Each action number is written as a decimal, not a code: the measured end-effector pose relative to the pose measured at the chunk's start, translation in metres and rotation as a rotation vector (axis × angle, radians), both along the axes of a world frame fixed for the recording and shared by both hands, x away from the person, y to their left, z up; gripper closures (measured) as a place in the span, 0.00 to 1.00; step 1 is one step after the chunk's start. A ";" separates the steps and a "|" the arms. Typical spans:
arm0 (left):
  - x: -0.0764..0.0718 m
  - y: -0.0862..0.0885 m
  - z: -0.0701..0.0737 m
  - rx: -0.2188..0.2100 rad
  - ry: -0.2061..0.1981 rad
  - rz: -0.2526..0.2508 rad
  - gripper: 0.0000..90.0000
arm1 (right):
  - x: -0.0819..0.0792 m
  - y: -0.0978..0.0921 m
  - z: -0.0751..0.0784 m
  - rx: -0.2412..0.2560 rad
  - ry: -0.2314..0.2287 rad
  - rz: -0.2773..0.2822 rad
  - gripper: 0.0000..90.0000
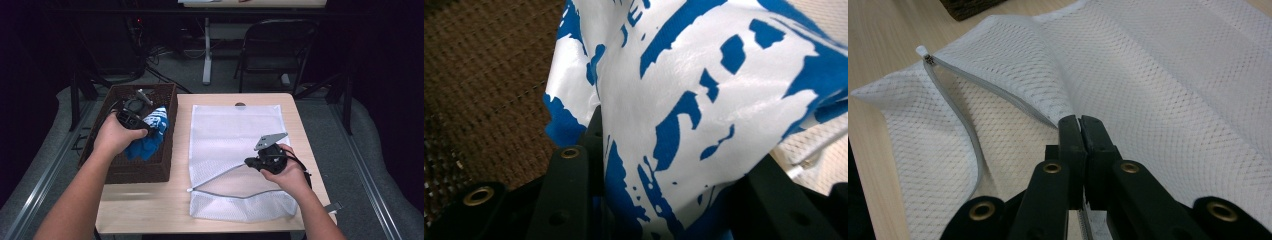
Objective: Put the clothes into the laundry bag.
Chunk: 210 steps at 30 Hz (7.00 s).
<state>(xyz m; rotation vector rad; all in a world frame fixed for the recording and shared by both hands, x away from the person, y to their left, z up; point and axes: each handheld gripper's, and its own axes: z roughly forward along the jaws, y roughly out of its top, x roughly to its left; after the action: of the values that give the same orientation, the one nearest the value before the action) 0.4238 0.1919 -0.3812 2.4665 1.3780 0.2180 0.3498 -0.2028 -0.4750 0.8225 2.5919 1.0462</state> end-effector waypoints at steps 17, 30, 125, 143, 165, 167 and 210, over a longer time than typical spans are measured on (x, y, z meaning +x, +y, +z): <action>-0.016 -0.012 0.007 -0.024 -0.030 -0.053 0.67 | 0.000 0.000 0.000 0.000 -0.001 -0.001 0.98; -0.033 -0.029 0.012 -0.035 -0.055 -0.124 0.66 | 0.000 0.000 0.000 0.000 -0.001 -0.001 0.98; -0.135 -0.123 -0.068 -0.201 -0.055 -0.444 0.66 | -0.003 0.009 0.001 0.001 -0.020 0.018 0.98; -0.137 -0.144 -0.085 -0.209 -0.035 -0.480 0.66 | -0.003 0.009 0.001 0.006 -0.023 0.021 0.98; -0.136 -0.175 -0.112 -0.225 -0.007 -0.513 0.66 | -0.005 0.008 0.004 0.022 -0.026 0.019 0.98; -0.135 -0.177 -0.113 -0.225 -0.009 -0.507 0.66 | -0.005 0.008 0.004 0.023 -0.028 0.021 0.98; -0.111 -0.191 -0.142 -0.233 -0.054 -0.370 0.66 | -0.010 0.013 0.005 0.027 -0.032 0.045 0.98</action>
<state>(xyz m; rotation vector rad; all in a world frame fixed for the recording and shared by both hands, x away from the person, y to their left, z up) 0.3131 0.0004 -0.5227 2.4391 0.8490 0.0371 0.3399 -0.1902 -0.4700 0.7504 2.5868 1.1000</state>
